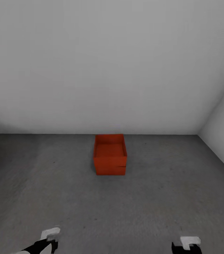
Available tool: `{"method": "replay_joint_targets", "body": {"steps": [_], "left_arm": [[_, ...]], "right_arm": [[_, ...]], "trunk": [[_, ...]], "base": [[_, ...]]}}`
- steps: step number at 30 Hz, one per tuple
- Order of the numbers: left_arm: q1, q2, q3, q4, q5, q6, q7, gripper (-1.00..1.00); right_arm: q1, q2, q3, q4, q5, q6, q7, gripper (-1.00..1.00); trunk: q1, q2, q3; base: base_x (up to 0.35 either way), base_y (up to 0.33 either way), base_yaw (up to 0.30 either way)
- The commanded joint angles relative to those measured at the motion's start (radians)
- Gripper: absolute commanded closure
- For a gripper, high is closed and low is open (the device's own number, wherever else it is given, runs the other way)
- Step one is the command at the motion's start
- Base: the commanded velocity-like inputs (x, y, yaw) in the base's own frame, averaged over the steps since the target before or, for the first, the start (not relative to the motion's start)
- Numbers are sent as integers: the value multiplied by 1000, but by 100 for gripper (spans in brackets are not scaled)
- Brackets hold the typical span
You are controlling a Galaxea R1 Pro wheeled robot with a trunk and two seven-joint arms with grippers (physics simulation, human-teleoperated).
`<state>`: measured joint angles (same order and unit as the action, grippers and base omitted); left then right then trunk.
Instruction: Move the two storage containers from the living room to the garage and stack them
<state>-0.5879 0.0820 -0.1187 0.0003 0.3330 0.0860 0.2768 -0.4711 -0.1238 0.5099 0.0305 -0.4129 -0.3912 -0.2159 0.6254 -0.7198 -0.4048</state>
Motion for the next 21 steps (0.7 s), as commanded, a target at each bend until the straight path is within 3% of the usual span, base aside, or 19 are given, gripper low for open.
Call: {"method": "replay_joint_targets", "body": {"steps": [1, 3, 8, 10, 13, 17, 21], "left_arm": [[31, 3, -10, 0, 20, 3, 0, -100], [81, 4, -11, 0, 30, 1, -5, -100], [173, 5, -11, 0, 37, -41, -32, -100], [209, 5, -11, 0, 38, -81, -72, -100], [259, 5, -12, 0, 39, -124, -185, -100], [290, 5, -12, 0, 41, -148, -275, -100], [298, 5, -13, -1, 43, -162, -300, -100]], "right_arm": [[50, -2, 13, 3, -3, -3, 5, -100], [116, -3, 16, 3, 0, 6, 15, -100], [197, 3, 19, 3, 4, 62, 51, -100], [219, 8, 19, 3, 4, 110, 85, -100], [257, 13, 19, 3, 4, 165, 150, -100], [311, 24, 19, 3, 2, 184, 180, -100], [339, 42, 19, 3, 2, 189, 190, -100]], "trunk": [[0, -1, -1], [0, -1, -1], [0, -1, -1], [0, -1, -1], [0, -1, -1], [0, -1, 1], [0, -1, 5]], "base": [[0, 0, 0], [0, 0, 0], [0, 0, 0], [0, 0, 0], [0, 0, 0], [0, 0, -24], [0, 0, -89]]}}
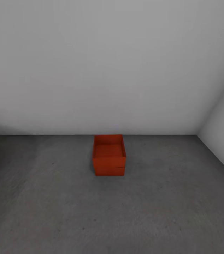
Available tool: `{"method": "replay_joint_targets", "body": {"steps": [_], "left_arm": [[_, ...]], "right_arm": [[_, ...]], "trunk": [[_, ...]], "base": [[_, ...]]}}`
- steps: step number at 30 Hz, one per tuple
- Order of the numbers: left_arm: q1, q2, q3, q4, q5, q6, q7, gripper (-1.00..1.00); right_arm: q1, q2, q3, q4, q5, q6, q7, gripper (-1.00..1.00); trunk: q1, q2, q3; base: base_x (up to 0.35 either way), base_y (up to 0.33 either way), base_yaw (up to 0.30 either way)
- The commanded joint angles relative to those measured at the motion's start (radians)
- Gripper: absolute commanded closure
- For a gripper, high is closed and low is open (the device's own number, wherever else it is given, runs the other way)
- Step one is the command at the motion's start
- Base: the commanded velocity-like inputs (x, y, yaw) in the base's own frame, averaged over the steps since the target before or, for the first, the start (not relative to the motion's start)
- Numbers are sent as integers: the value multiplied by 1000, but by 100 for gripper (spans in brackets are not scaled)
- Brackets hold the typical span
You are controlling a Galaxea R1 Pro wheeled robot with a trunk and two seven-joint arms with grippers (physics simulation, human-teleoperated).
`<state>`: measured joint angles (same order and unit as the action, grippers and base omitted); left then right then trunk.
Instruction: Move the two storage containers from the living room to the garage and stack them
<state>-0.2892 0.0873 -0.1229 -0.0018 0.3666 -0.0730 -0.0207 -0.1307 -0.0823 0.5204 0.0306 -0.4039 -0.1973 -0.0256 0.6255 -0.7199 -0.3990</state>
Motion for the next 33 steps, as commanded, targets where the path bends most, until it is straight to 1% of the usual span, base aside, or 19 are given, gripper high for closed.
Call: {"method": "replay_joint_targets", "body": {"steps": [1, 9, 33], "left_arm": [[0, 0, -9, 1, 10, -4, -4, -100], [2, 0, -5, -1, 6, -10, -11, -100], [2, 0, -6, -1, 6, -10, -11, -100]], "right_arm": [[1, 3, 8, 3, -8, -5, 1, -100], [10, 9, 8, 3, -9, -4, 5, -100], [13, 9, 7, 3, -12, -13, 6, -100]], "trunk": [[0, -1, 0], [0, -1, 12], [0, -1, 47]], "base": [[0, 0, -108], [0, 0, -113], [0, 0, -87]]}}
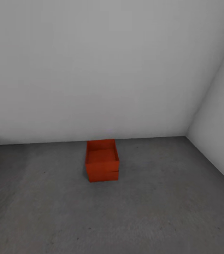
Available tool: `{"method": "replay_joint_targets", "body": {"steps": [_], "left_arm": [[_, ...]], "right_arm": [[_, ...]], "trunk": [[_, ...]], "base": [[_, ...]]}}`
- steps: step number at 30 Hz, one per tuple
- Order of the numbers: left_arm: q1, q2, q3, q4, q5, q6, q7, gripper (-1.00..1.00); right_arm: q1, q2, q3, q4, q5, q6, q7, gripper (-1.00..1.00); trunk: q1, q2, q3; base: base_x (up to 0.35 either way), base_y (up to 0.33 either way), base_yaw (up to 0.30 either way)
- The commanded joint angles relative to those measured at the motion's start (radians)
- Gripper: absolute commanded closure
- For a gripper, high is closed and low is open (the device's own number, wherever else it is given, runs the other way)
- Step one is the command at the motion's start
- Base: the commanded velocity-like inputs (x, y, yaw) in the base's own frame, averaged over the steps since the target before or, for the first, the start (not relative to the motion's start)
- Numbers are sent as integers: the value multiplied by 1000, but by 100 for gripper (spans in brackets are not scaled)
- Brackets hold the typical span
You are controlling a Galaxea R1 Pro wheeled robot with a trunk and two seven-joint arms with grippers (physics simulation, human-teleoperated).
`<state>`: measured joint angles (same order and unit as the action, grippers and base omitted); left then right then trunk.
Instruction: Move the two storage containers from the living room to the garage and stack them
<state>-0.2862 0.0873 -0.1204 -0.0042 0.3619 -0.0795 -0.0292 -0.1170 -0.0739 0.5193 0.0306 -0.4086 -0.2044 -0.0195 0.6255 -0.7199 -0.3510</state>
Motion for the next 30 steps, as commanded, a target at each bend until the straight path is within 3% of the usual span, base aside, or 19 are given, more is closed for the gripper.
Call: {"method": "replay_joint_targets", "body": {"steps": [1, 30], "left_arm": [[-1, 0, -8, 1, 10, -3, -3, -100], [-1, 0, -9, 1, 10, -3, -3, -100]], "right_arm": [[-1, 1, 8, 3, -7, -5, 0, -100], [-1, 1, 9, 3, -6, -6, 0, -100]], "trunk": [[0, -1, 0], [0, -1, 43]], "base": [[0, 0, -74], [0, 0, -71]]}}
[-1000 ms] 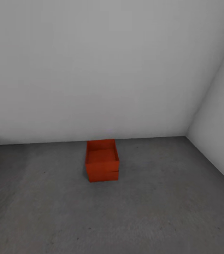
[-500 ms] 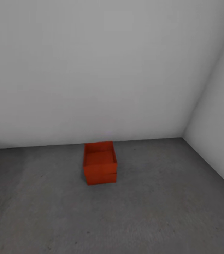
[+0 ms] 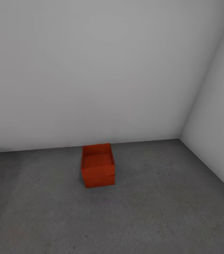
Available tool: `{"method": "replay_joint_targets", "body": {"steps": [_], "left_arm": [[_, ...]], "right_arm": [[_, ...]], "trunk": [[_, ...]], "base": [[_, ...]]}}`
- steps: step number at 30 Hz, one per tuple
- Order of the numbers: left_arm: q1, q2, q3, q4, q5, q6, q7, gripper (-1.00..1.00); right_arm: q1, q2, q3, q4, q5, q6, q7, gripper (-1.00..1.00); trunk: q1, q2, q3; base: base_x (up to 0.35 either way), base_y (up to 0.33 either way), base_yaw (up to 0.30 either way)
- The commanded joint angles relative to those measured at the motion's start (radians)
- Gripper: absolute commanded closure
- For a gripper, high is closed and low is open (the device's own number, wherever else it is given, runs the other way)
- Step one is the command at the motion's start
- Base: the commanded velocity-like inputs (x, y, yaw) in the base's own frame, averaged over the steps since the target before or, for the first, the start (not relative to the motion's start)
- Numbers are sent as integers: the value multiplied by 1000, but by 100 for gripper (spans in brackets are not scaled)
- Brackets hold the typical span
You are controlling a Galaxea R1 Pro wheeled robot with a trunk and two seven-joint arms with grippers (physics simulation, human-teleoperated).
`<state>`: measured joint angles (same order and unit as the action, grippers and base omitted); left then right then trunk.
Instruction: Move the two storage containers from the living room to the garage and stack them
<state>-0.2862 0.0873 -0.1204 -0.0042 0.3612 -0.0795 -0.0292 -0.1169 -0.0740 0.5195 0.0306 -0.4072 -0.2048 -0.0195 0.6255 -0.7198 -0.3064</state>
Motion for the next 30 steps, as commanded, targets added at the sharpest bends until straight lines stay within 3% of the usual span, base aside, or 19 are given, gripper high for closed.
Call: {"method": "replay_joint_targets", "body": {"steps": [1, 30], "left_arm": [[-1, 0, -8, 1, 10, -3, -3, -100], [-1, 0, -9, 1, 10, -3, -3, -100]], "right_arm": [[-1, 1, 8, 3, -7, -5, 0, -100], [-1, 0, 8, 3, -5, -5, 0, -100]], "trunk": [[0, -1, 0], [0, -1, 42]], "base": [[0, 0, -71], [0, 0, -71]]}}
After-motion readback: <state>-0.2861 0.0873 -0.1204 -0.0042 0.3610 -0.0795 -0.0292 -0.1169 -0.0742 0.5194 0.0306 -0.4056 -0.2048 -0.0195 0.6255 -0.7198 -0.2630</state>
